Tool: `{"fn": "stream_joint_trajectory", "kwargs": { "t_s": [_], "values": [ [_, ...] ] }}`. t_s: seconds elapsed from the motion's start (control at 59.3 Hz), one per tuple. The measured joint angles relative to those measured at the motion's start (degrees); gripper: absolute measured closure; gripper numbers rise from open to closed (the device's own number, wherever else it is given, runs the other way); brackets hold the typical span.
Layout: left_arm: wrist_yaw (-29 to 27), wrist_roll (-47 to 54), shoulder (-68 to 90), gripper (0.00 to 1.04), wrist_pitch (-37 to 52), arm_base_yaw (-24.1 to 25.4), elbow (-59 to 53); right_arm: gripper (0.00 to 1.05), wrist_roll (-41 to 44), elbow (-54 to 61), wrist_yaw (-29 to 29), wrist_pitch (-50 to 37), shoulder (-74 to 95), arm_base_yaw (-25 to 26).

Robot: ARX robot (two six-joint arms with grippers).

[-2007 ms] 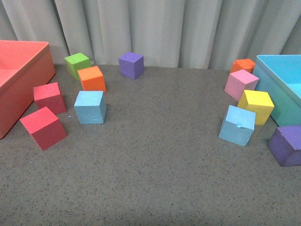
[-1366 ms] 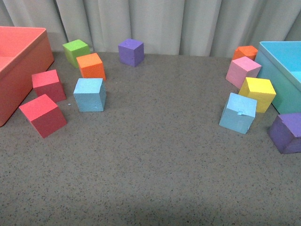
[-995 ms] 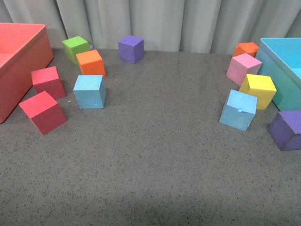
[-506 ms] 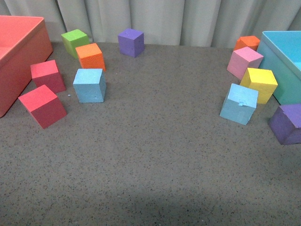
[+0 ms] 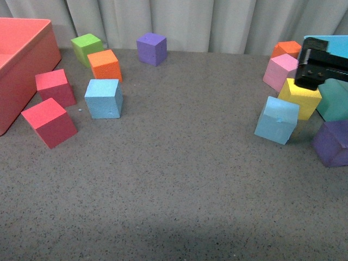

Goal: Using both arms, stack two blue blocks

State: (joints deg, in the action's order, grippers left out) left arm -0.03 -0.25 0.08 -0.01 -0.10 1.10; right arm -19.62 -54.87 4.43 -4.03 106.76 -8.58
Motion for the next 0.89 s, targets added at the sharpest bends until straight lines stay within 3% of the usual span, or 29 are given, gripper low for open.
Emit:
{"fn": "stream_joint_trajectory", "kwargs": {
  "t_s": [0.489, 0.759, 0.894],
  "values": [
    [-0.02, 0.0, 0.0, 0.07, 0.0, 0.0, 0.0, 0.1, -5.07, -15.61, 2.91, 14.47, 14.97, -2.84],
    [-0.02, 0.0, 0.0, 0.07, 0.0, 0.0, 0.0, 0.1, -5.9, -17.99, 3.63, 15.63, 18.97, -3.15],
    [-0.02, 0.0, 0.0, 0.07, 0.0, 0.0, 0.0, 0.27, -6.14, -18.47, 3.5, 15.41, 19.87, -3.23]
  ]
}}
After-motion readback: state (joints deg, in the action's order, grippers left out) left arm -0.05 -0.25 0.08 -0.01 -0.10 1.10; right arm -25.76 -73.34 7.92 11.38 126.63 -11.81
